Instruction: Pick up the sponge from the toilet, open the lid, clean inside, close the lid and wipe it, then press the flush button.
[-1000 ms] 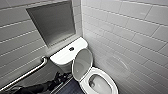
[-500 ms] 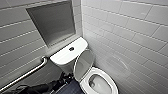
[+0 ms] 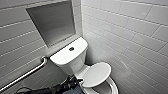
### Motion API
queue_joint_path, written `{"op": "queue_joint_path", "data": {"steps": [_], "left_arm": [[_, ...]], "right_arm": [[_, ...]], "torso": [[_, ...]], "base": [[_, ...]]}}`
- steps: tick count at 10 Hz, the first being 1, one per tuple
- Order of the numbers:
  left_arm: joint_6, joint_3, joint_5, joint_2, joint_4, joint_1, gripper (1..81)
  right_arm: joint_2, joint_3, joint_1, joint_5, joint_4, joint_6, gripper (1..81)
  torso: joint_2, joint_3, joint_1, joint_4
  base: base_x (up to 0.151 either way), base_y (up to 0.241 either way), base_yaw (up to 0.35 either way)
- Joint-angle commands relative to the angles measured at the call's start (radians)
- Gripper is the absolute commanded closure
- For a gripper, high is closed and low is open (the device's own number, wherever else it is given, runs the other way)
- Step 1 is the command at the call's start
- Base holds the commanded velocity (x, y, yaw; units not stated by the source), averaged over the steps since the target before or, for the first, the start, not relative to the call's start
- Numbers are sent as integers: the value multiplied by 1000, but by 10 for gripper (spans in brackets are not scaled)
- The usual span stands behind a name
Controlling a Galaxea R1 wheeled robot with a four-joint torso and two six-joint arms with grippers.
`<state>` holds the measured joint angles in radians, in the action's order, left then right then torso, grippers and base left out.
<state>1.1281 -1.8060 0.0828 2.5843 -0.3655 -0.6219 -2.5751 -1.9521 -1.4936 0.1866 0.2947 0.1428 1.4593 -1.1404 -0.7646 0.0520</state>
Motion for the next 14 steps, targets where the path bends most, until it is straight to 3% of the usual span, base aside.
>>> {"op": "queue_joint_path", "data": {"steps": [1,4,6,7,10,13,14], "left_arm": [[-4,123,-51,-97,-243,-60,10],[-4,145,-43,-173,-449,-296,10],[-8,137,-54,-180,-558,-440,10],[-8,69,-52,-153,-628,-511,10],[-10,-173,-41,-53,-671,-649,10],[-11,-270,-57,16,-699,-710,10],[-11,-349,-81,65,-754,-720,10]], "right_arm": [[16,18,-4,-91,-19,4,811],[-1,-23,-14,-84,-17,4,811],[-22,-60,-20,-84,-19,4,811],[-44,-92,-20,-87,-19,4,811],[-99,-177,-43,-96,-19,4,811],[-111,-201,-50,-96,-20,4,811],[-110,-200,-50,-96,-20,4,811]], "torso": [[0,0,0,0],[0,0,0,0],[0,0,0,0],[0,0,0,0],[0,0,0,0],[0,0,0,0],[0,0,0,0]], "base": [[0,0,0],[0,0,0],[0,0,0],[0,0,0],[0,0,0],[0,0,0],[0,0,0]]}}
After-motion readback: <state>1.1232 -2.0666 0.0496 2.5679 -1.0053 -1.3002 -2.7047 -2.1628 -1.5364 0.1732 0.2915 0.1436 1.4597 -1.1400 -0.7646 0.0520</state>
